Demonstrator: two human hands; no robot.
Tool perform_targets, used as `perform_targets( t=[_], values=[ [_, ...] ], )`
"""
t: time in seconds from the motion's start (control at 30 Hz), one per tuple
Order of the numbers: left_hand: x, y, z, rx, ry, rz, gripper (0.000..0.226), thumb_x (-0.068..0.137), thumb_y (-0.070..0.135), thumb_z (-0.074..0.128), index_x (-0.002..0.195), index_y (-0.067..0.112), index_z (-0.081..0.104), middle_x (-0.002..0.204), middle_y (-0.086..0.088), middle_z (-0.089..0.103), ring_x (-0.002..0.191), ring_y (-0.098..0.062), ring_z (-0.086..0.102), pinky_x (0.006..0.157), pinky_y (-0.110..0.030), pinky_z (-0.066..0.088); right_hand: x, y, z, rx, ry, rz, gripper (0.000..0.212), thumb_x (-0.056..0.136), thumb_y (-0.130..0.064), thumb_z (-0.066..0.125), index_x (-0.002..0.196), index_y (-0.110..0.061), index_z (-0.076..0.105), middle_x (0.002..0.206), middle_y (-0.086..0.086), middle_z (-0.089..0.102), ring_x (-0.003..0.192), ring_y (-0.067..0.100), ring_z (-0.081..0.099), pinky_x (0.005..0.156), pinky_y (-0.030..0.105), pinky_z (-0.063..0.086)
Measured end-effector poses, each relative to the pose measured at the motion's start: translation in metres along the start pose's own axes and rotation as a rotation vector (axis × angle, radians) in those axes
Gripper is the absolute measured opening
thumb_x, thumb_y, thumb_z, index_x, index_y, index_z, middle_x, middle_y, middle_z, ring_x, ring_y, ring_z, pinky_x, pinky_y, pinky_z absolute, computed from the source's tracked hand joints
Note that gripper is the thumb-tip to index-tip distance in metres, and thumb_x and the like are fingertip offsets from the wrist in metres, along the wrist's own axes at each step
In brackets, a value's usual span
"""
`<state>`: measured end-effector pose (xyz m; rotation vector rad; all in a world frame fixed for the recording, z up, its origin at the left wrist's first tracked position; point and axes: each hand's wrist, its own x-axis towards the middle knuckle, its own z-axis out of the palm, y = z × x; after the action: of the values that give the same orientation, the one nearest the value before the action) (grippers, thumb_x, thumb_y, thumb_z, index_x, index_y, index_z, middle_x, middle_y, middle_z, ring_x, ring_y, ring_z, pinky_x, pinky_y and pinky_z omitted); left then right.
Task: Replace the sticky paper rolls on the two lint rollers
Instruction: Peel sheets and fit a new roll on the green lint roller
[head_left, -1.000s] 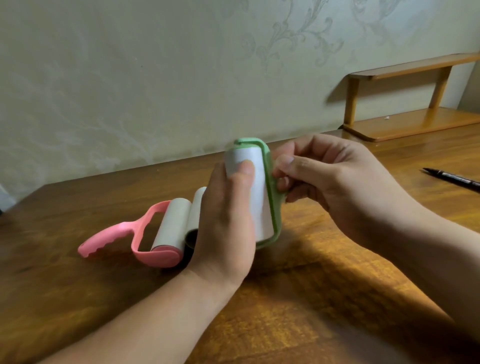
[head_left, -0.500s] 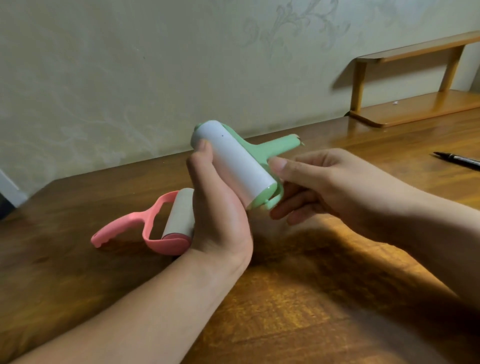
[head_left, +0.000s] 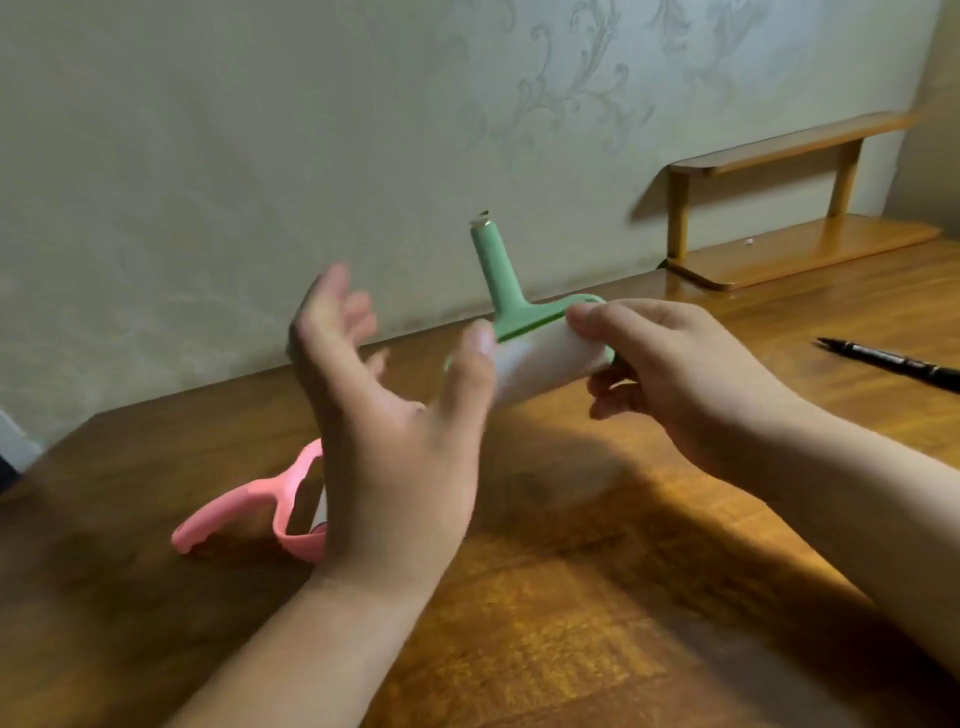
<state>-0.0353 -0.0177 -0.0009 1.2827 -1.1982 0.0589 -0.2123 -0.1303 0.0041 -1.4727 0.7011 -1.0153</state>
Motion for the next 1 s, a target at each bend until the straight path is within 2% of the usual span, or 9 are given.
perform_targets(
  t=[0.07, 0.17, 0.27, 0.4, 0.5, 0.63, 0.8, 0.9, 1.0],
  values=[
    [0.002, 0.007, -0.003, 0.282, -0.235, 0.158, 0.072, 0.088, 0.070, 0.070, 0.149, 0.043, 0.044, 0.143, 0.023, 0.048, 0.136, 0.003, 0.051, 0.103, -0.001, 0.040, -0.003, -0.003, -0.001, -0.080, -0.019, -0.085, 0.045, 0.097, -0.057, 0.071, 0.102, -0.014, 0.084, 0.092, 0.008, 0.074, 0.071, 0.016, 0.062, 0.059, 0.027, 0.054],
    [-0.008, 0.014, 0.004, 0.316, -0.463, 0.060, 0.056, 0.091, 0.073, 0.061, 0.140, 0.050, 0.044, 0.129, 0.034, 0.042, 0.127, 0.017, 0.046, 0.085, 0.003, 0.045, -0.005, -0.007, 0.003, -0.075, -0.072, -0.149, 0.059, 0.091, -0.070, 0.071, 0.094, -0.013, 0.083, 0.076, 0.000, 0.068, 0.064, 0.014, 0.060, 0.058, 0.028, 0.053],
    [-0.011, 0.014, 0.006, 0.246, -0.382, -0.014, 0.044, 0.099, 0.056, 0.069, 0.139, 0.049, 0.050, 0.130, 0.031, 0.056, 0.122, 0.009, 0.056, 0.080, -0.011, 0.052, -0.008, -0.011, 0.003, 0.105, -0.192, -0.158, 0.043, 0.097, -0.056, 0.064, 0.093, -0.017, 0.080, 0.090, 0.009, 0.068, 0.078, 0.020, 0.064, 0.071, 0.030, 0.057],
    [-0.010, 0.015, 0.006, 0.227, -0.240, 0.009, 0.045, 0.094, 0.050, 0.079, 0.132, 0.036, 0.058, 0.121, 0.016, 0.066, 0.111, -0.003, 0.065, 0.081, -0.012, 0.054, -0.010, -0.010, 0.008, 0.089, -0.330, -0.196, 0.033, 0.097, -0.034, 0.071, 0.125, -0.018, 0.078, 0.117, 0.000, 0.083, 0.107, 0.020, 0.078, 0.083, 0.028, 0.063],
    [-0.011, 0.017, 0.005, 0.260, -0.186, 0.078, 0.047, 0.088, 0.050, 0.077, 0.127, 0.032, 0.057, 0.120, 0.011, 0.059, 0.112, -0.006, 0.060, 0.086, -0.008, 0.049, -0.009, -0.009, 0.014, 0.189, -0.284, -0.207, 0.037, 0.088, -0.021, 0.074, 0.121, -0.004, 0.070, 0.101, 0.005, 0.082, 0.091, 0.021, 0.077, 0.072, 0.026, 0.062],
    [-0.009, 0.018, 0.002, 0.207, -0.218, 0.045, 0.059, 0.084, 0.067, 0.070, 0.129, 0.037, 0.046, 0.130, 0.011, 0.049, 0.125, 0.003, 0.052, 0.094, -0.004, 0.046, -0.009, -0.008, 0.013, 0.267, -0.282, -0.166, 0.032, 0.087, -0.024, 0.075, 0.113, -0.006, 0.073, 0.094, 0.005, 0.079, 0.082, 0.017, 0.074, 0.068, 0.023, 0.061],
    [-0.012, 0.010, 0.002, 0.051, -0.283, -0.016, 0.055, 0.099, 0.040, 0.080, 0.135, 0.028, 0.039, 0.127, 0.015, 0.059, 0.115, 0.000, 0.065, 0.078, -0.010, 0.057, -0.010, -0.007, 0.010, 0.233, -0.282, -0.139, 0.031, 0.098, -0.029, 0.072, 0.116, -0.006, 0.079, 0.101, 0.015, 0.076, 0.088, 0.022, 0.071, 0.078, 0.027, 0.061],
    [-0.014, 0.008, 0.003, 0.052, -0.270, 0.008, 0.065, 0.098, 0.036, 0.082, 0.145, 0.037, 0.037, 0.134, 0.023, 0.057, 0.124, 0.005, 0.062, 0.086, -0.011, 0.058, -0.012, -0.008, 0.013, 0.211, -0.264, -0.142, 0.034, 0.098, -0.027, 0.071, 0.125, -0.007, 0.079, 0.121, 0.032, 0.074, 0.099, 0.032, 0.069, 0.081, 0.028, 0.062],
    [-0.012, 0.008, 0.003, 0.155, -0.244, 0.055, 0.077, 0.096, 0.048, 0.077, 0.160, 0.041, 0.034, 0.151, 0.020, 0.053, 0.138, -0.002, 0.056, 0.106, -0.030, 0.059, -0.012, -0.007, 0.016, 0.186, -0.204, -0.157, 0.033, 0.089, -0.028, 0.075, 0.114, -0.006, 0.079, 0.103, 0.014, 0.079, 0.091, 0.023, 0.072, 0.076, 0.025, 0.062]
  ],
)
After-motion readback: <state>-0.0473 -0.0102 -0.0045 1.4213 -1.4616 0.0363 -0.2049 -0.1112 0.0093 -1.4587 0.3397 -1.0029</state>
